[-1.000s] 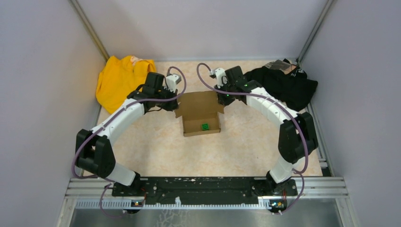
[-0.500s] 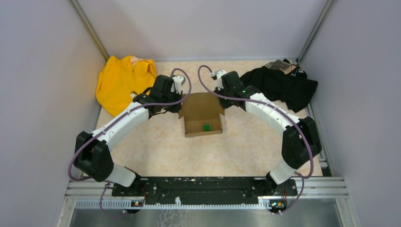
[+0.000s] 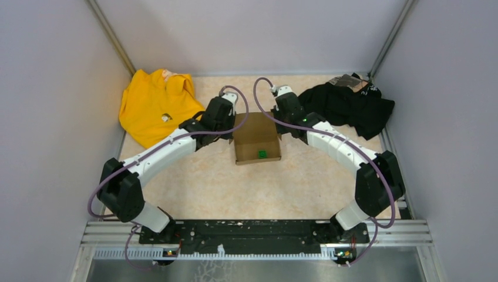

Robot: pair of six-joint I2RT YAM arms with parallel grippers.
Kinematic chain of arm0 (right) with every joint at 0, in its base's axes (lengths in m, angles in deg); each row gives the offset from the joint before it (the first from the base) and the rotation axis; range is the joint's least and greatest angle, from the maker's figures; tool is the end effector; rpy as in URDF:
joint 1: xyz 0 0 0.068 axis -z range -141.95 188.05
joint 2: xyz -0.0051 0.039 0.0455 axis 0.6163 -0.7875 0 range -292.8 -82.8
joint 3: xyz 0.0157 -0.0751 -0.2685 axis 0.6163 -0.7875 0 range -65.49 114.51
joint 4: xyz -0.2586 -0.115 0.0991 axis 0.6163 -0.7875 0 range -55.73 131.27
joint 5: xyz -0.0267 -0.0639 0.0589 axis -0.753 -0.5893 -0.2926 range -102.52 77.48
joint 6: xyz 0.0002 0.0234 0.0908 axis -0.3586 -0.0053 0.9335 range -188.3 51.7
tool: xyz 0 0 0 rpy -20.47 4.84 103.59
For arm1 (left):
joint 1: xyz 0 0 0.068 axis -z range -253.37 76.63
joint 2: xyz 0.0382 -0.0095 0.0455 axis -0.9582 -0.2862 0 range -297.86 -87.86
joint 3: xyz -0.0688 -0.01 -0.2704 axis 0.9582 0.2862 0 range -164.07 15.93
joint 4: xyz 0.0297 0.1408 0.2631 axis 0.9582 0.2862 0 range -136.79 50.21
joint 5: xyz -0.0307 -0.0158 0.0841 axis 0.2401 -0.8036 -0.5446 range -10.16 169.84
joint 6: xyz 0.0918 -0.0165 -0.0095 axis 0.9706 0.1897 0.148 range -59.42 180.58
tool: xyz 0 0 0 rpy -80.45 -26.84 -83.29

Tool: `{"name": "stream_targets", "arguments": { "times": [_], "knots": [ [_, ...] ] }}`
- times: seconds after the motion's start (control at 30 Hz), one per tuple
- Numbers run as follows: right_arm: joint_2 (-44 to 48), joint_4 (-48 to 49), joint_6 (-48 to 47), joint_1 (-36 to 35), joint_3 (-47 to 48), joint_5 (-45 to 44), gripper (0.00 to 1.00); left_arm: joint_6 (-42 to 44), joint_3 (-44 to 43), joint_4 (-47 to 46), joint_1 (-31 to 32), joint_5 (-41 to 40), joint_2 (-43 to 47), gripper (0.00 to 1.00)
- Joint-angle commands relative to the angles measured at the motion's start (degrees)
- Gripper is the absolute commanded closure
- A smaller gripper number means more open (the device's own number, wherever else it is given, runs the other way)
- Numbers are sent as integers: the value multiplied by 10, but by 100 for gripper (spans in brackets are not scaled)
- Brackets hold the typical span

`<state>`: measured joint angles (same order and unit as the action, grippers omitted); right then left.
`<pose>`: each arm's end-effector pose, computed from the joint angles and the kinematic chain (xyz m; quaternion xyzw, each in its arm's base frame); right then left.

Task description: Fold the paper box

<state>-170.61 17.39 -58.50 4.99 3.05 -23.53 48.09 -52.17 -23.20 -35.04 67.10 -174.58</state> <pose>0.3555 0.2121 0.2389 -0.1468 0.9023 0.0626 0.4005 0.3334 -0.2399 0.2442 0.1594 0.8957 -0.0811 0.4071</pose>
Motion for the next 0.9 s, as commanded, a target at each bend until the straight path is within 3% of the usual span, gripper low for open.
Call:
{"name": "stream_targets", "arguments": {
  "times": [0.0, 0.5, 0.87],
  "knots": [
    [30, 66, 42, -20, -12, -37, 100, -35, -23, -52, 10, -50, -14, 99],
    [19, 139, 96, -38, -44, -107, 100, -46, -68, -111, 15, -110, -88, 99],
    [8, 185, 139, -52, -58, -157, 100, -60, -22, -168, 15, -122, -76, 100]
  ]
}}
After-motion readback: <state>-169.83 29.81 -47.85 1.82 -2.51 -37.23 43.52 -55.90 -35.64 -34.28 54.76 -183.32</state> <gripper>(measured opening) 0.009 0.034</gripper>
